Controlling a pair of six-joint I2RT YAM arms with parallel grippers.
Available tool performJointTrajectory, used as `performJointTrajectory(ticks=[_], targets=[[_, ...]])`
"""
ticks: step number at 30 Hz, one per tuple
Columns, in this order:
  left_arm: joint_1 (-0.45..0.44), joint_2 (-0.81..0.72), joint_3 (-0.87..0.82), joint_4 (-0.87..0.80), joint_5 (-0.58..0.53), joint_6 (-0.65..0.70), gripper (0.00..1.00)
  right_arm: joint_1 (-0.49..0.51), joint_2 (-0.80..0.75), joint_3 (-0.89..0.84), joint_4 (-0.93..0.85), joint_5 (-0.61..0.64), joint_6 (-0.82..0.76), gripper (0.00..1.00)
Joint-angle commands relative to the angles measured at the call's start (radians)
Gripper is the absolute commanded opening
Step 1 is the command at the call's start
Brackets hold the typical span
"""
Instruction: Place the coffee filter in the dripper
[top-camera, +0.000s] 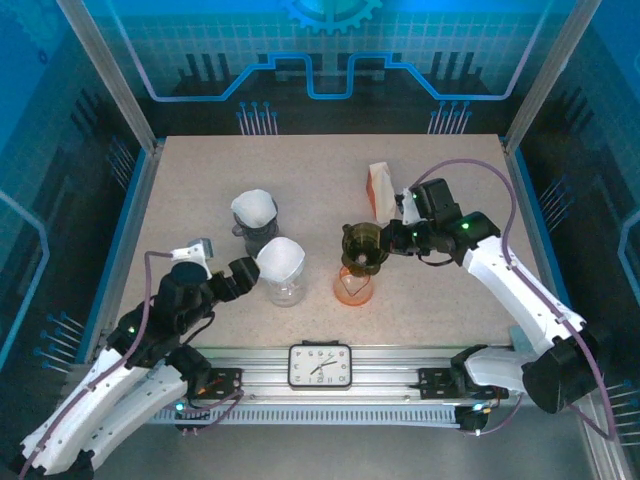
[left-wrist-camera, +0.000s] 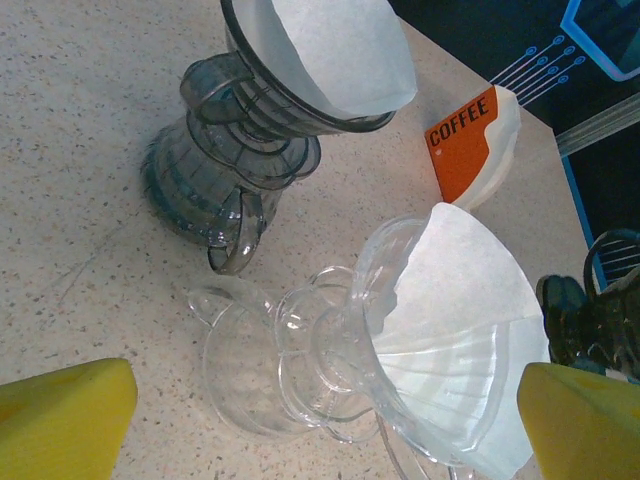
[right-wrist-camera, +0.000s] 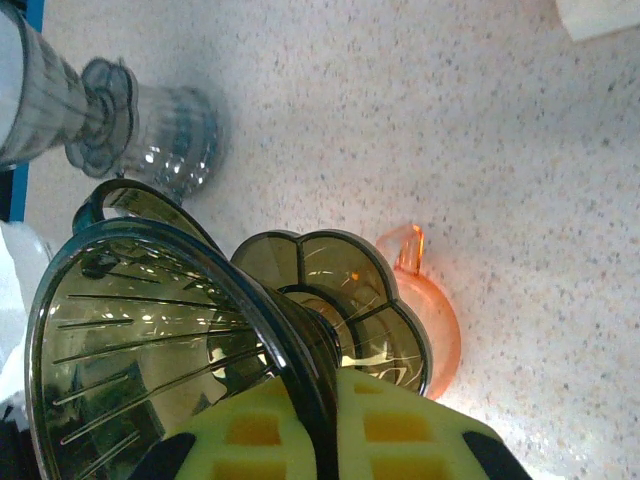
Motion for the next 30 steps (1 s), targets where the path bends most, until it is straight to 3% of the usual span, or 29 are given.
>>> performJointTrajectory(ticks=[1, 27, 30], targets=[[0.007, 0.015, 0.026, 0.048, 0.031, 0.011, 0.99, 0.02, 0.006, -0.024, -0.029, -0.043, -0.015, 0.0], [0.008, 0.009, 0.014, 0.033, 0.03, 0.005, 0.99, 0.098, 0.084, -0.082, 0.043, 0.01, -0.03, 0.0], [0.008, 0.009, 0.012, 0.036, 0.031, 0.005, 0.99, 0.103, 0.084, -0.093, 0.048, 0.015, -0.024, 0.1]])
